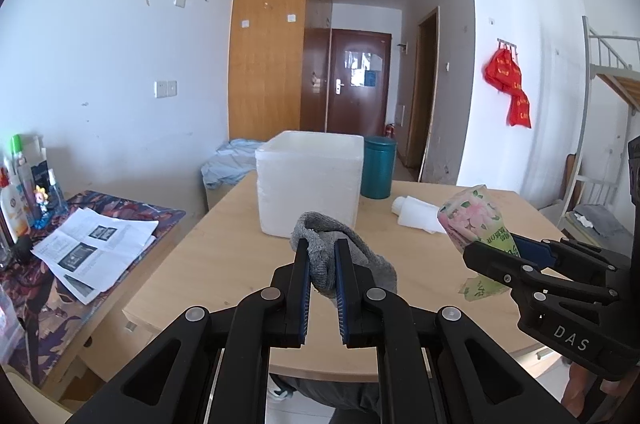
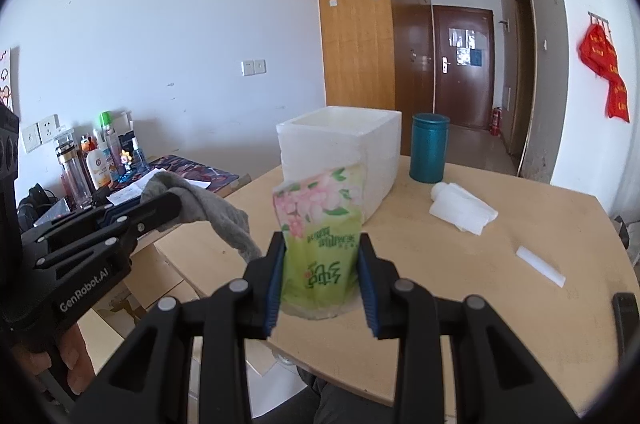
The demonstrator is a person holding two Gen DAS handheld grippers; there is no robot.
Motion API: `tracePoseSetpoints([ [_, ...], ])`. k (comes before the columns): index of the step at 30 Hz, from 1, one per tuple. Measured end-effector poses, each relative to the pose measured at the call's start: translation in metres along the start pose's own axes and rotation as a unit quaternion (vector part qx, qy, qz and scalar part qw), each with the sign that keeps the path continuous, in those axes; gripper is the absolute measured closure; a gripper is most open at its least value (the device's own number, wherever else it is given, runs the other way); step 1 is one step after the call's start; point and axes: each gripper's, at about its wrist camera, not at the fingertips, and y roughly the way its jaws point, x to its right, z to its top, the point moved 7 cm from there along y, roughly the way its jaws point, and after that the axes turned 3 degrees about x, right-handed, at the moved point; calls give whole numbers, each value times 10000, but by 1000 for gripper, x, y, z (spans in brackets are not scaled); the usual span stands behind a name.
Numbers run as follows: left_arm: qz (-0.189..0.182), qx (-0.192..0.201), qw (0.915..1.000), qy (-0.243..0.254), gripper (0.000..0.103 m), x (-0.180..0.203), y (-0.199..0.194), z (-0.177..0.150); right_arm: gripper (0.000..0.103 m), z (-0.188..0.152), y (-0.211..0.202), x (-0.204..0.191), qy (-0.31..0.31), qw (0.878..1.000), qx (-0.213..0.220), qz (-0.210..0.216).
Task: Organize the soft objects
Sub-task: 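Lift and carry the grey sock and tissue pack toward the white foam box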
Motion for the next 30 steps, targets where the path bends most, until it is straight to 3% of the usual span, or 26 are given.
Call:
tracePoseSetpoints([
  [17, 172, 49, 9998, -91, 91, -13, 17, 13, 65, 13, 27, 4, -42, 9998, 6, 173],
  [30, 152, 15, 9998, -131, 91, -17, 54, 36, 65, 36, 57, 17, -30, 9999, -69, 113],
])
